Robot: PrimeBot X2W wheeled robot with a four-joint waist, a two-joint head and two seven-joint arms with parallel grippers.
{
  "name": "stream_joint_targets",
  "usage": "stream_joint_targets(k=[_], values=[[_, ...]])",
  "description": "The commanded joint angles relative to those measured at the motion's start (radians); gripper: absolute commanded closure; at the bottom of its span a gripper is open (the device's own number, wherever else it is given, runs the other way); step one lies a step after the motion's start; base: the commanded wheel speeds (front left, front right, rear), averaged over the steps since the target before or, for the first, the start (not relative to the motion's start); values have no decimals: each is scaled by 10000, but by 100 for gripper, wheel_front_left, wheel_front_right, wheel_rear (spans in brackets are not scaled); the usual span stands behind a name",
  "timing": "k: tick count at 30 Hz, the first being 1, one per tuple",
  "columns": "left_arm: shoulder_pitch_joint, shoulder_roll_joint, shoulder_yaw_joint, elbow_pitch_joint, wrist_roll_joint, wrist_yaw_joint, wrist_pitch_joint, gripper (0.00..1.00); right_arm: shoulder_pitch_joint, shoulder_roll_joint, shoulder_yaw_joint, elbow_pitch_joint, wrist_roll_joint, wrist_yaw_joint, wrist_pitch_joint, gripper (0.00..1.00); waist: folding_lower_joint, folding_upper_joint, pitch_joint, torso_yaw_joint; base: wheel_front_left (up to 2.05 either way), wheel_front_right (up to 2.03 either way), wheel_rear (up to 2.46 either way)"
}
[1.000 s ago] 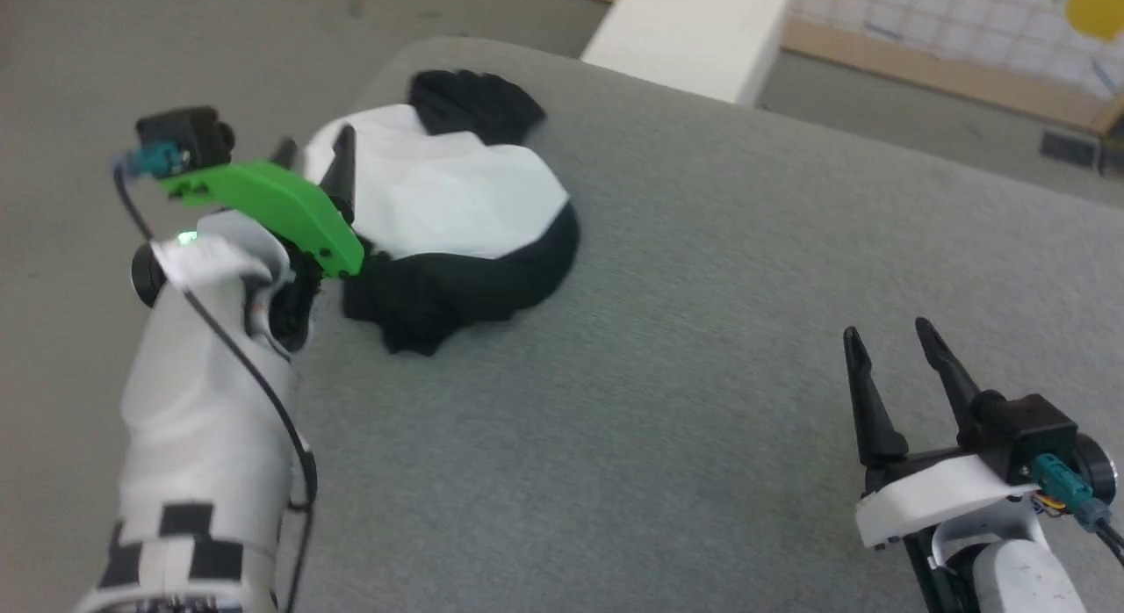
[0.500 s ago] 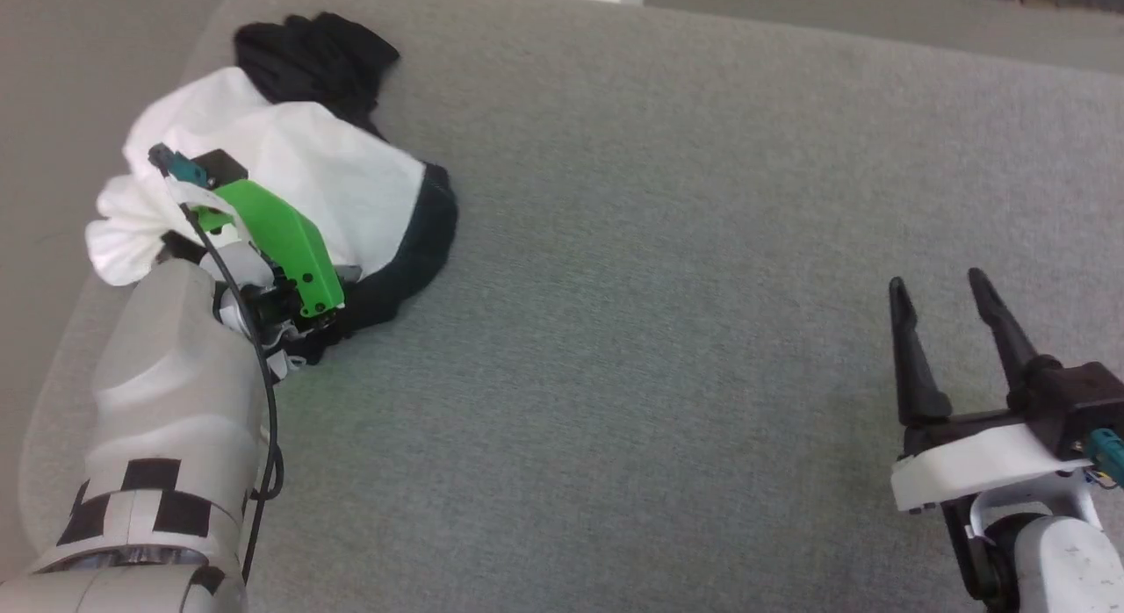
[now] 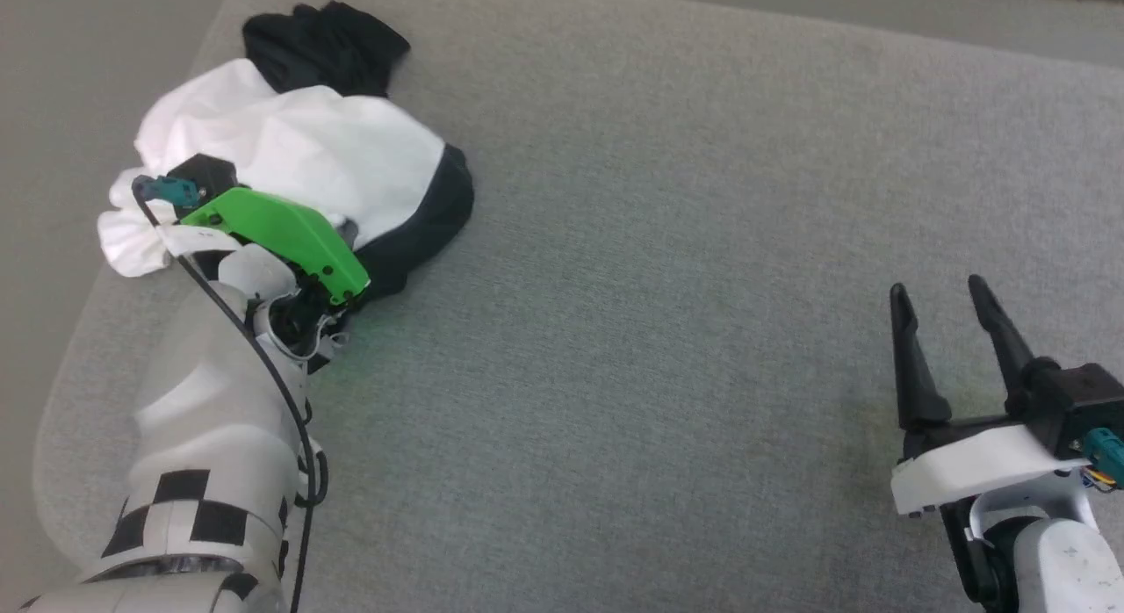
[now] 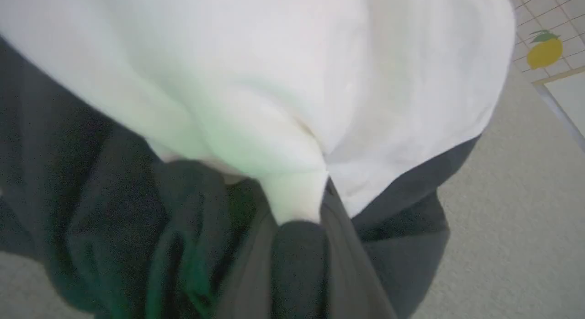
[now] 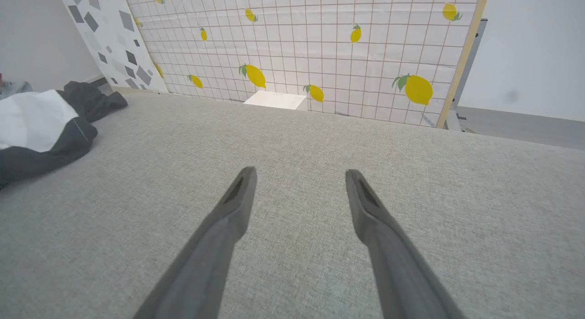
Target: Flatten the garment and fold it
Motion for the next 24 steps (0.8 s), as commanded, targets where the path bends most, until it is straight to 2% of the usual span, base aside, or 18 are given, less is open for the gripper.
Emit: stream_joint_targets(k=[1, 6, 9, 12, 17, 21, 24], values=[[48, -29, -27, -184, 2, -151, -571, 100, 45, -6, 23, 91, 94, -15, -65, 0, -1, 0, -448, 300, 0, 0, 0], [-479, 254, -562, -983, 324, -446, -2299, 100, 216, -6, 63, 361, 225, -15, -139, 0, -1, 0, -1127, 583, 0, 0, 0], [-931, 528, -979, -1654, 282, -491, -2766, 100, 301, -6, 94, 516, 395, -15, -263, 0, -1, 0, -1543, 591, 0, 0, 0], [-1320, 771, -1913, -2767, -69, -497, -2743, 100, 376, -6, 65, 739, 570, -15, -445, 0, -1, 0, -1966, 451, 0, 0, 0], [-2071, 1722, -3211, -4385, -686, -500, -2520, 100, 520, -6, 12, 1243, 951, -15, -857, 0, -1, 0, -2672, -30, 0, 0, 0], [-2919, 2214, -3864, -5028, -883, -500, -2418, 100, 632, -6, 47, 1645, 1257, -15, -1149, 0, -1, 0, -3142, -599, 0, 0, 0], [-3566, 2302, -4236, -5211, -1038, -501, -2353, 100, 717, -6, 79, 1931, 1429, -15, -1321, 0, -1, 0, -3452, -1064, 0, 0, 0]])
